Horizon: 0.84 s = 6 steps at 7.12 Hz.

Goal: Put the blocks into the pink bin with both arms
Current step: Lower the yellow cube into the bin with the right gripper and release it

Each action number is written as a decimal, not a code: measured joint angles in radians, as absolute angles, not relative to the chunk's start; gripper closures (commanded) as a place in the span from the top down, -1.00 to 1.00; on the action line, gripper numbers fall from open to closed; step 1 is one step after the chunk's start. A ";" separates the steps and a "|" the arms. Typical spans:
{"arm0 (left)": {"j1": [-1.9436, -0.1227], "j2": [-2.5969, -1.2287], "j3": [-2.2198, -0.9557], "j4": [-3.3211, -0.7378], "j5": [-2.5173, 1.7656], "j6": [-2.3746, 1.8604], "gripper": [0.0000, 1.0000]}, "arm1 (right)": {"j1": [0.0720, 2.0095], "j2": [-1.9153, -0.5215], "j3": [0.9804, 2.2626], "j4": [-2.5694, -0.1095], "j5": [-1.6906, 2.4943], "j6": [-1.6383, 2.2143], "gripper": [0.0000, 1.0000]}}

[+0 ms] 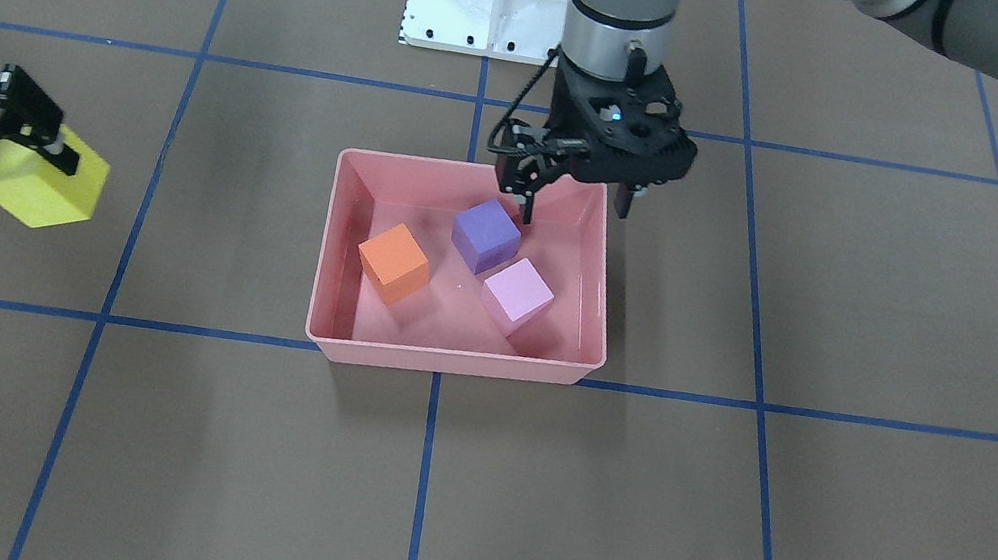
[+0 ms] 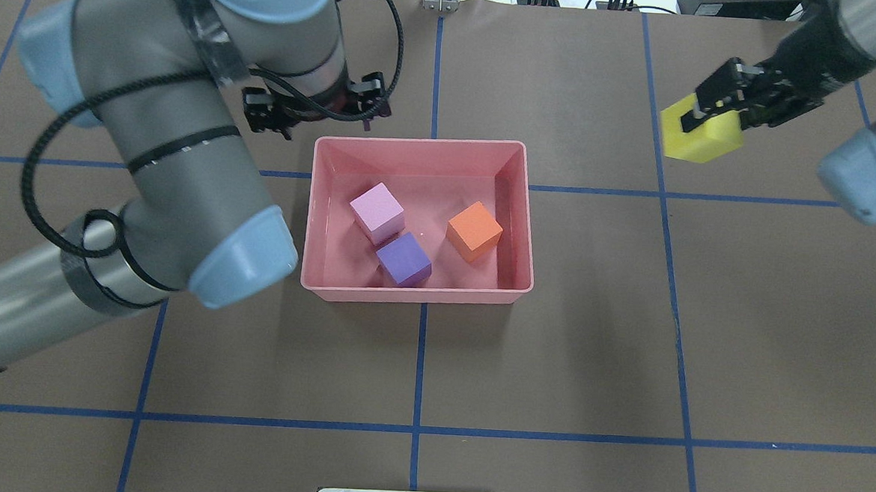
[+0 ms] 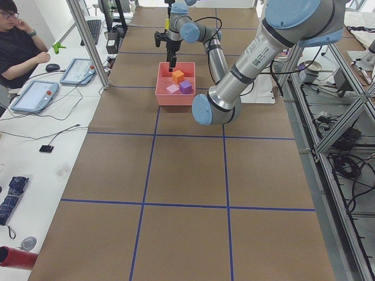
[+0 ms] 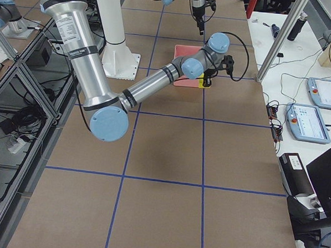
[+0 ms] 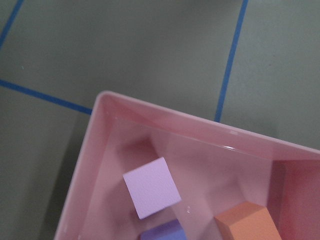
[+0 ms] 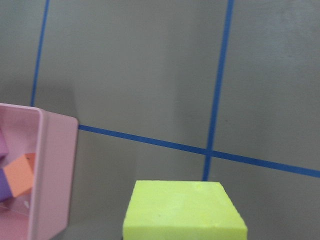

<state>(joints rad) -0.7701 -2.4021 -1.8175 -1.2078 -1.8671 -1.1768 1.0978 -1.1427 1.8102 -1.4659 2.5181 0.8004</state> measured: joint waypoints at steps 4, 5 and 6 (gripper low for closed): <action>-1.113 -2.120 -1.883 -1.208 -2.077 -0.532 1.00 | 0.741 -0.899 1.781 -1.485 2.179 1.150 -1.00; -1.146 -2.078 -1.893 -1.213 -2.083 -0.483 1.00 | 0.689 -0.864 1.751 -1.485 2.132 1.199 -1.00; -1.163 -2.041 -1.908 -1.223 -2.085 -0.465 1.00 | 0.656 -0.835 1.724 -1.485 2.100 1.236 -0.28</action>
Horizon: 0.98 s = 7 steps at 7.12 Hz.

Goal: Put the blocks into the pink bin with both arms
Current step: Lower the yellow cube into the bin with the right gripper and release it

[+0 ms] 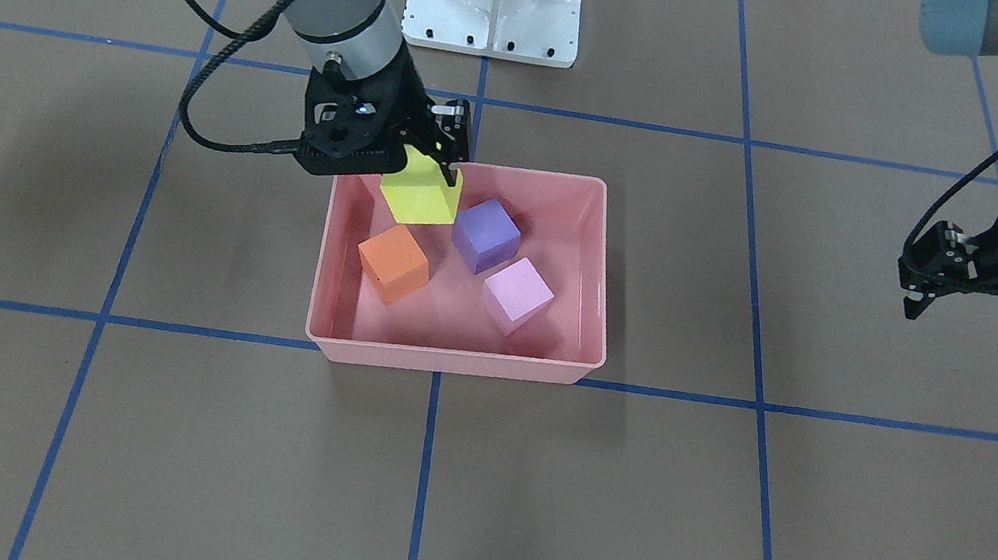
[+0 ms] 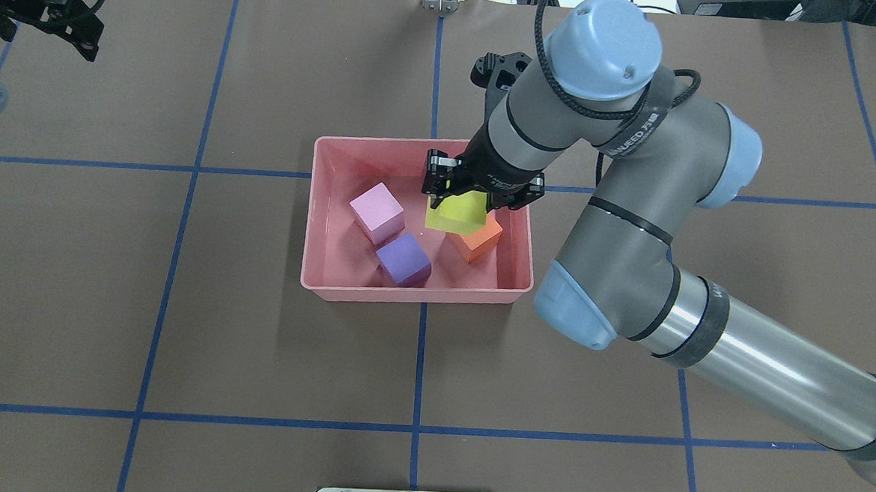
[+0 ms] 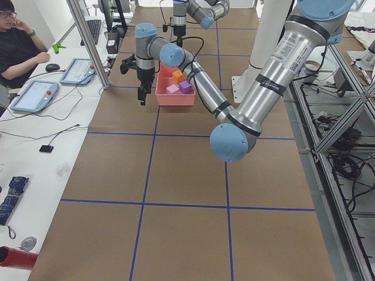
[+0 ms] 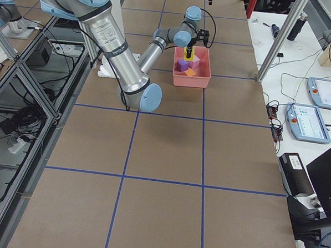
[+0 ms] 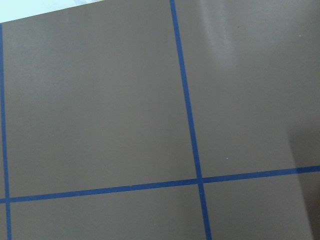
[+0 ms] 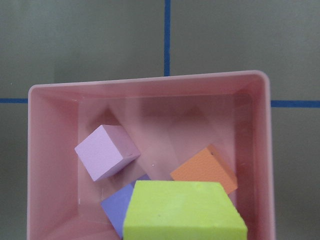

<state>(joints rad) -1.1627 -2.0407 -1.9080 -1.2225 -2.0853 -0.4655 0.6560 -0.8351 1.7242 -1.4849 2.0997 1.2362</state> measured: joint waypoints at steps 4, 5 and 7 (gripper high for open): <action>-1.174 -1.914 -1.921 -1.346 -2.080 -0.467 1.00 | 0.638 -0.805 1.713 -1.484 2.074 1.270 1.00; -1.179 -1.885 -1.926 -1.364 -2.071 -0.459 1.00 | 0.655 -0.811 1.725 -1.487 2.078 1.270 1.00; -1.209 -1.790 -1.934 -1.423 -2.015 -0.341 1.00 | 0.773 -0.899 1.790 -1.493 2.164 1.233 1.00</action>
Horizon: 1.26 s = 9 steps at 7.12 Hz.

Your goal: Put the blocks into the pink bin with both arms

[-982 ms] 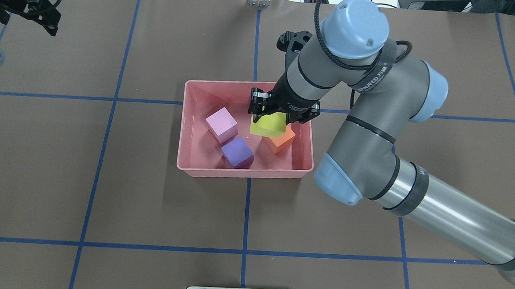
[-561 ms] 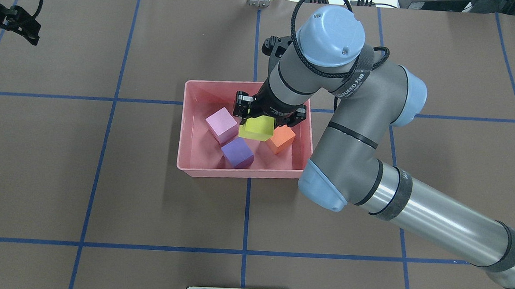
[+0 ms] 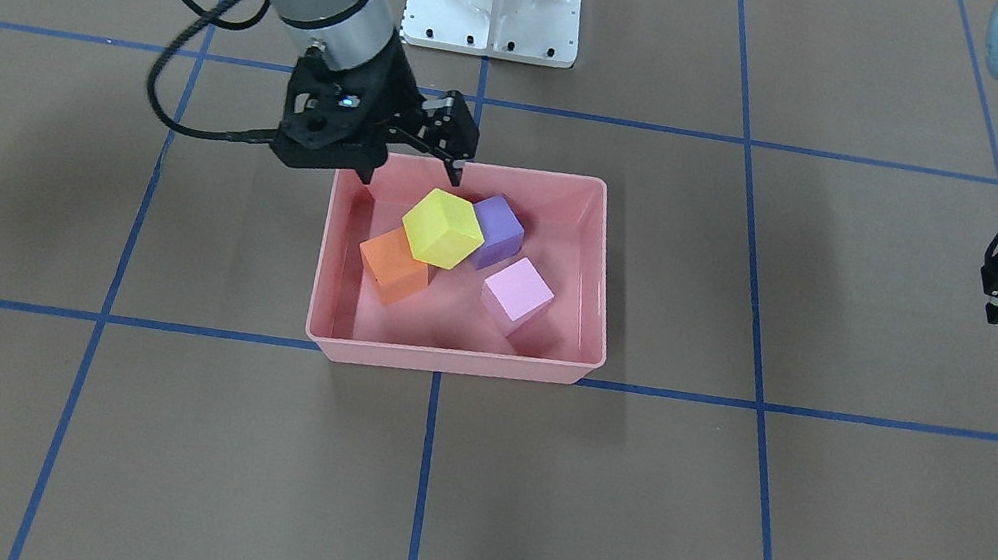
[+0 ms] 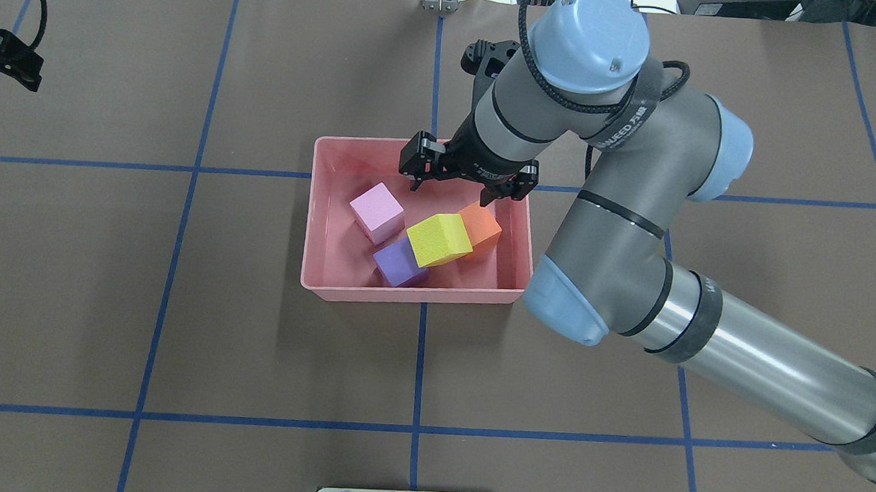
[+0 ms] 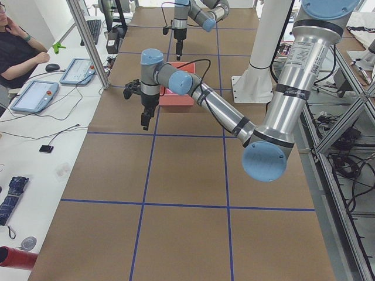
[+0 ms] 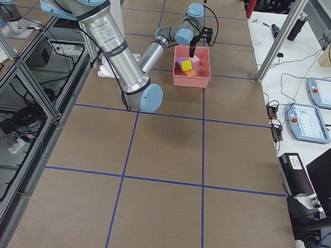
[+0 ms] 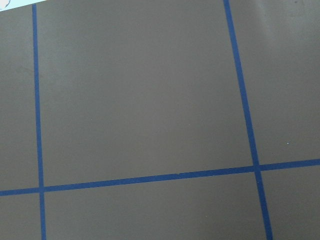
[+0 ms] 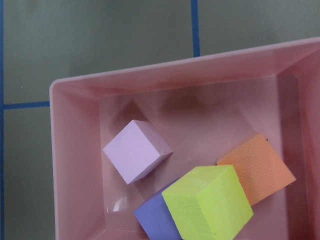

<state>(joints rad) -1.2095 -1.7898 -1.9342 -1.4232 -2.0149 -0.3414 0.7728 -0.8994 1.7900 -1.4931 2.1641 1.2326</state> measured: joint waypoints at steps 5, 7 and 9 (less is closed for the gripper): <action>-1.389 -1.695 -1.923 -1.434 -2.083 -0.126 1.00 | 1.249 -1.335 1.849 -1.635 2.377 0.439 1.00; -1.472 -1.650 -1.868 -1.438 -2.123 -0.029 1.00 | 1.441 -1.445 1.740 -1.638 2.365 0.052 1.00; -1.500 -1.630 -1.827 -1.449 -2.127 -0.016 1.00 | 1.515 -1.516 1.669 -1.629 2.305 -0.034 1.00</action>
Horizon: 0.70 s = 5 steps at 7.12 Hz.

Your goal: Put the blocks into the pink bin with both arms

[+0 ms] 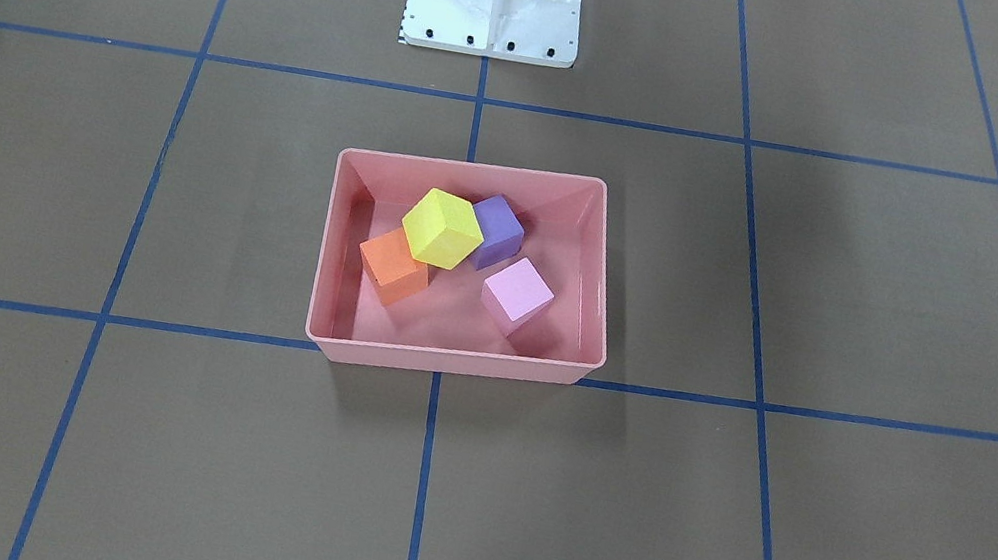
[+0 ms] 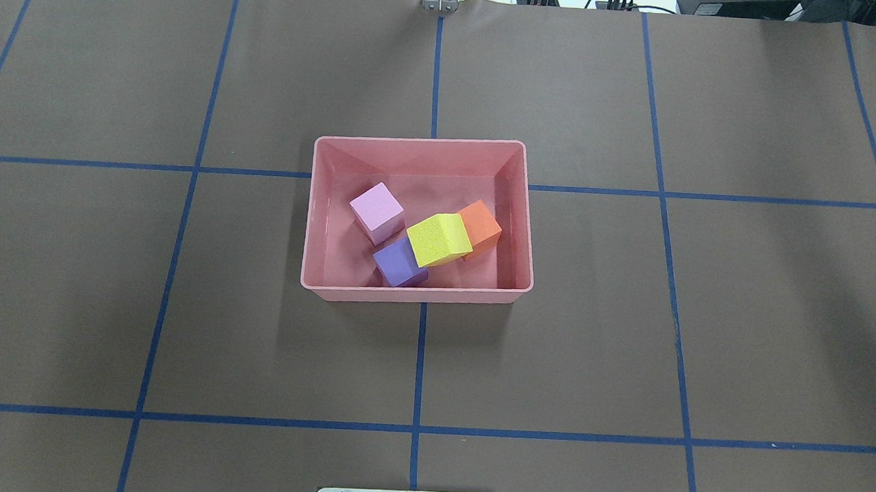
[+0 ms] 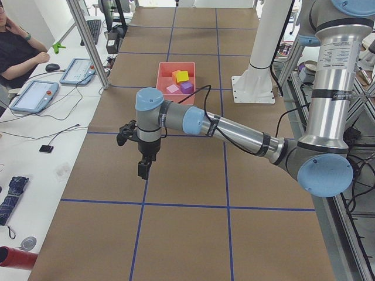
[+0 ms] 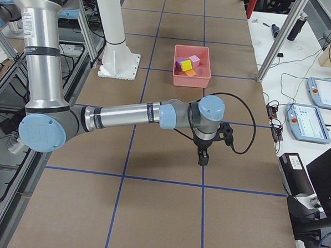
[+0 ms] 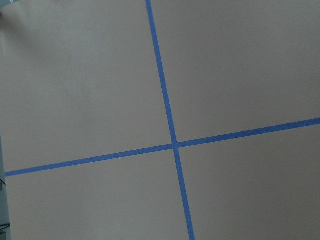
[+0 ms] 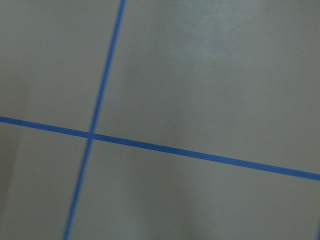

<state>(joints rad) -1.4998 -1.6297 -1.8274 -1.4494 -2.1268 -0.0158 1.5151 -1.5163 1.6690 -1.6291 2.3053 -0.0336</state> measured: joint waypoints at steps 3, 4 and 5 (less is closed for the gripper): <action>-1.504 -1.530 -1.806 -1.505 -2.130 -0.010 1.00 | 1.529 -1.581 1.650 -1.605 2.254 -0.034 1.00; -1.504 -1.456 -1.798 -1.578 -2.164 -0.013 1.00 | 1.531 -1.582 1.653 -1.603 2.267 -0.032 1.00; -1.506 -1.403 -1.784 -1.641 -2.239 -0.016 1.00 | 1.532 -1.581 1.655 -1.602 2.293 -0.027 1.00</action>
<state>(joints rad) -1.5063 -1.4026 -1.7842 -1.6406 -2.2387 -0.0159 1.5317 -1.5807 1.6549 -1.6019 2.2933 -0.0271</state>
